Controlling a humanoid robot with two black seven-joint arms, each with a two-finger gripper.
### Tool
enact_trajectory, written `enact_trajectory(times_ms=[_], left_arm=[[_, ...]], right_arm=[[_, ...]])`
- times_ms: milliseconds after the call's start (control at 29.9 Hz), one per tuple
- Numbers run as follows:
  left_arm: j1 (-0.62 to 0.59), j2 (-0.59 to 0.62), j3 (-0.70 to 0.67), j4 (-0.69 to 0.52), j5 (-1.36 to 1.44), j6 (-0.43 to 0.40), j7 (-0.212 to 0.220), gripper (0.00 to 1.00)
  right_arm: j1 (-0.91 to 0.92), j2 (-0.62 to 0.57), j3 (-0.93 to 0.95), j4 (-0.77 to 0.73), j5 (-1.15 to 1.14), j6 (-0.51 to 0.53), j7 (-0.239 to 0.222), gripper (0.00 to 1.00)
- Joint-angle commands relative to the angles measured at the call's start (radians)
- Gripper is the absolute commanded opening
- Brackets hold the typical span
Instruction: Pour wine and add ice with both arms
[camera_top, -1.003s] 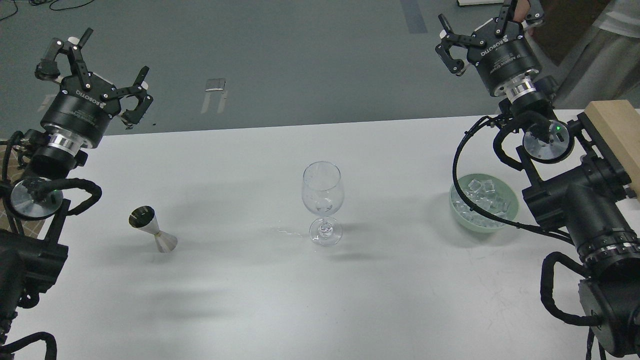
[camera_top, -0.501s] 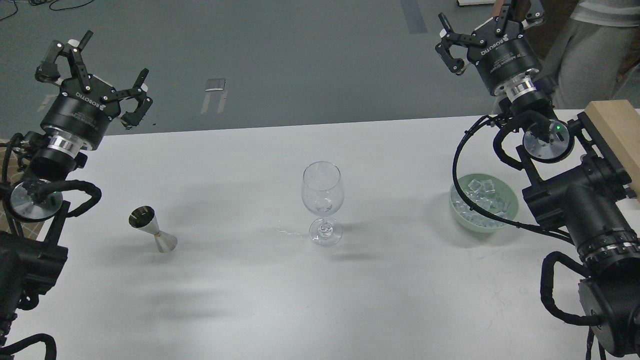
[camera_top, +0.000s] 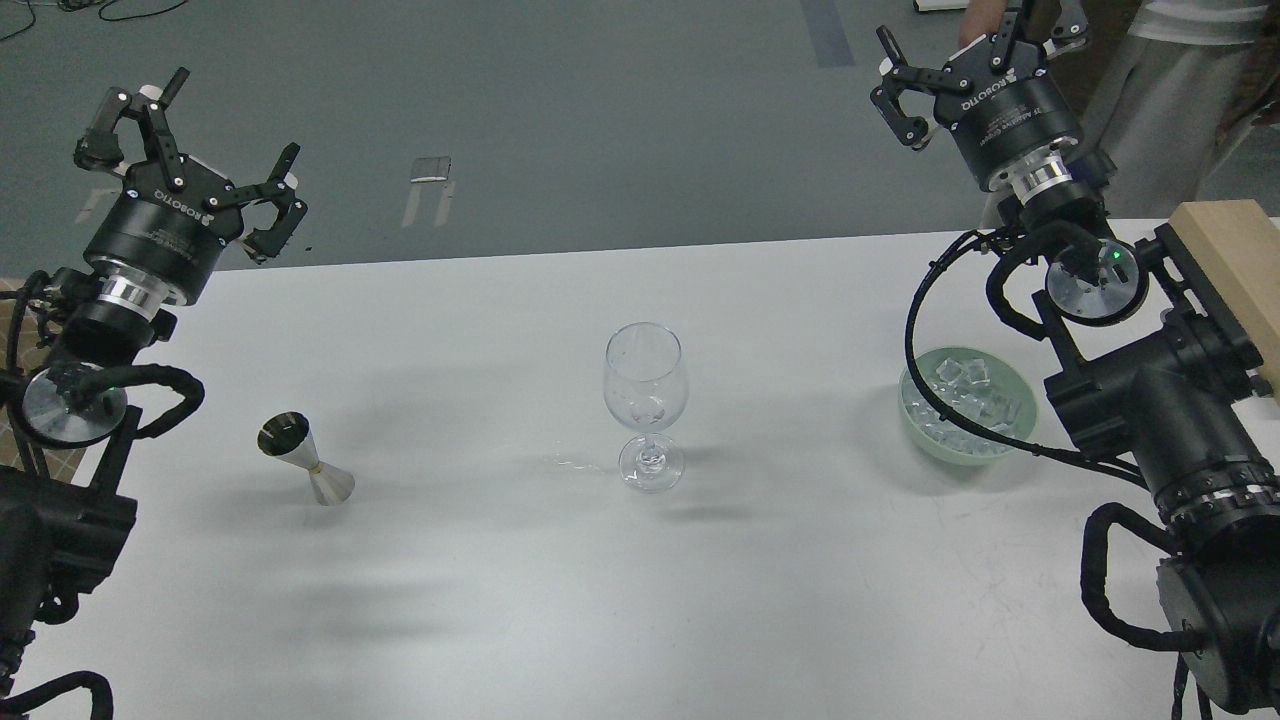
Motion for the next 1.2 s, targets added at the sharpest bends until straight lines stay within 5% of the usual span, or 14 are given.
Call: enact_trajectory(times_ms=[0,234,535,1170], left_arm=[[0.0,0.0,-0.003,0.0,-0.007,0.0,-0.001,0.98],[0.048,0.015,-0.04,-0.031,-0.018,0.0,0.014,0.98],[0.181,0.101,-0.069,-0.233,-0.179,0.0,0.062,0.98],[0.472,0.127,-0.224,-0.494,-0.246,0.097,0.065,0.98]], right_arm=[[-0.001,0.0,0.0,0.0,0.0,0.0,0.001,1.0],[-0.001,0.0,-0.002,-0.002,0.0,0.0,-0.001,1.0],[-0.004,0.0,-0.002,-0.008,-0.001,0.0,-0.001,1.0],[-0.02,0.023,-0.006,-0.009,-0.001,0.0,-0.001,1.0]])
